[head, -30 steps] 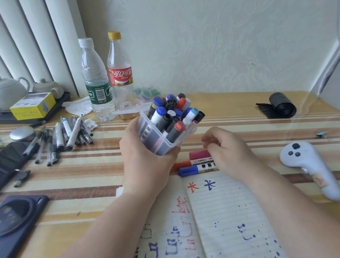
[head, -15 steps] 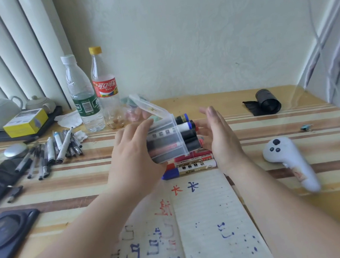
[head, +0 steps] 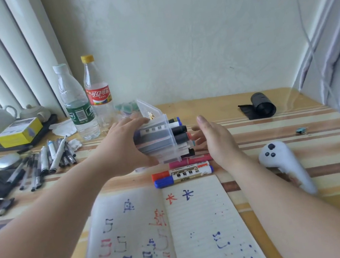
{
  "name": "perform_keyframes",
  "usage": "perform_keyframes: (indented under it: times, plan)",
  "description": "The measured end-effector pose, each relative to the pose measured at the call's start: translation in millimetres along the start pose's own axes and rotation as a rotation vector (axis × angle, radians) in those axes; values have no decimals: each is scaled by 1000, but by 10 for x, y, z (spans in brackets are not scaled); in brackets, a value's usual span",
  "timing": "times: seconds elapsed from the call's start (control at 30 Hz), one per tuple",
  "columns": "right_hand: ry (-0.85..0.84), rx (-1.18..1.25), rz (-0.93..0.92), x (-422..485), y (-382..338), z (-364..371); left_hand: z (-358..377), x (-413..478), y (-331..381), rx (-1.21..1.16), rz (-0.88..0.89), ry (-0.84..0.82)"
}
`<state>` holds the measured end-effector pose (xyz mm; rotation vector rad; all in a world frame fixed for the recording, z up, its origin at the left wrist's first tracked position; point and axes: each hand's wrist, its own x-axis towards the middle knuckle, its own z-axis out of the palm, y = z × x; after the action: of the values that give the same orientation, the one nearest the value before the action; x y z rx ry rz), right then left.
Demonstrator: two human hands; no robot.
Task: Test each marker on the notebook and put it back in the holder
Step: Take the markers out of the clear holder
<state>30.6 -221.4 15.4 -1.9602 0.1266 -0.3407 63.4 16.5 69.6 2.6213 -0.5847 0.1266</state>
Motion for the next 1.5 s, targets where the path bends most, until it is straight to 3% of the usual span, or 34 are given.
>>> perform_keyframes:
  times: [0.1,0.23,0.47,0.6,0.87,1.0,1.2,1.33,1.5]
  plan:
    - [83,183,56,48,109,-4,19,19,-61,-62,17,16]
    - [-25,392,99,112,89,60,44,44,-130,-148,33,74]
    - [-225,276,111,91,39,228,54,151,-177,-259,83,104]
    - [-115,300,78,59,3,200,74,252,-157,-360,144,69]
    - [23,240,39,102,31,222,503,236,-211,-1001,84,-18]
    - [101,239,-15,126,59,255,597,216,-236,-1084,-12,-73]
    - [166,281,-19,161,93,254,653,216,-271,-990,91,32]
    - [172,270,-60,161,101,262,619,213,-322,-1098,153,30]
    - [168,226,-84,161,122,251,626,184,-335,-1265,81,-2]
